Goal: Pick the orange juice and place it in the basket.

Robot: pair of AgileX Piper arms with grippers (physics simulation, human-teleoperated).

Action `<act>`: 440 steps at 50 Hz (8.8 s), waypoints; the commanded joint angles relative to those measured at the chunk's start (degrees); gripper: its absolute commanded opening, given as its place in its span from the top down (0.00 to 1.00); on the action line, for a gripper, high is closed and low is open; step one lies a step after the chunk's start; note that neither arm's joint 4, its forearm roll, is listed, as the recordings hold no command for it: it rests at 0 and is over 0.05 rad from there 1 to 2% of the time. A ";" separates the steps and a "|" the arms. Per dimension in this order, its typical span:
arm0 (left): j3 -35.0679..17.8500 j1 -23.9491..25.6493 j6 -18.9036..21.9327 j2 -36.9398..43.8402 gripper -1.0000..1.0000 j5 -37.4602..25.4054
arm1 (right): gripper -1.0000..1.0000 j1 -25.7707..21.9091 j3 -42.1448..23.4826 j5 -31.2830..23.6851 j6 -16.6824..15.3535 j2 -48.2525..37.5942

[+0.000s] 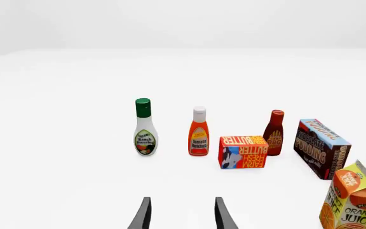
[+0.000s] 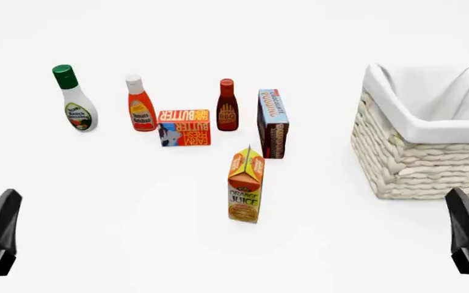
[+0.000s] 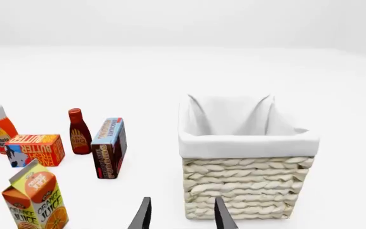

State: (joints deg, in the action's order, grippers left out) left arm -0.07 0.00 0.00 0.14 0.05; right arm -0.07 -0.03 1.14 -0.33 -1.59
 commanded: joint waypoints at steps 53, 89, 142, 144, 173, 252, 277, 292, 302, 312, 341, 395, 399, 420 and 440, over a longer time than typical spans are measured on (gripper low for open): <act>0.01 0.10 0.11 0.17 0.00 0.19 | 0.00 -4.32 -12.50 -2.67 2.38 -12.24; -0.03 0.11 0.11 0.04 0.00 0.02 | 0.00 -13.89 -31.54 -13.89 25.95 -30.81; -0.03 0.11 0.11 0.06 0.00 0.05 | 0.00 -34.79 -55.20 -32.62 52.42 -61.22; -0.03 0.10 0.12 0.06 0.00 0.05 | 0.00 -34.65 -56.22 -33.56 52.35 -61.80; -0.03 0.12 0.11 0.06 0.00 0.05 | 0.00 -39.11 -74.25 -52.64 52.46 -74.40; -0.03 0.11 0.12 0.06 0.00 0.05 | 0.00 -43.31 -93.15 -71.04 52.35 -98.78; -0.03 0.11 0.12 0.06 0.00 0.05 | 0.00 -42.26 -92.05 -71.04 50.65 -99.85; -0.03 0.12 0.12 0.06 0.00 0.05 | 0.00 -42.33 -91.85 -71.04 50.55 -100.31; -0.03 0.11 0.13 0.06 0.00 0.04 | 0.00 -42.29 -91.62 -71.04 50.49 -100.59; -0.03 0.11 0.12 0.06 0.00 0.05 | 0.00 -42.30 -92.01 -71.04 50.30 -101.34; -0.03 0.11 0.11 0.06 0.00 0.05 | 0.00 -42.30 -92.28 -71.04 50.33 -102.48; -0.03 0.11 0.11 0.06 0.00 0.04 | 0.00 -41.94 -94.38 -71.04 49.37 -106.11; -0.03 0.11 0.11 0.06 0.00 0.04 | 0.00 -41.87 -94.56 -71.04 49.19 -106.24; -0.03 0.11 0.11 0.06 0.00 0.05 | 0.00 -40.59 -94.95 -71.04 47.87 -107.63; -0.03 0.10 0.11 0.06 0.00 0.05 | 0.00 -40.71 -95.45 -71.03 47.89 -108.55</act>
State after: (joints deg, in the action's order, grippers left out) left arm -0.10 0.11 0.11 0.20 0.09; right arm -40.81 -95.22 -69.89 47.67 -109.62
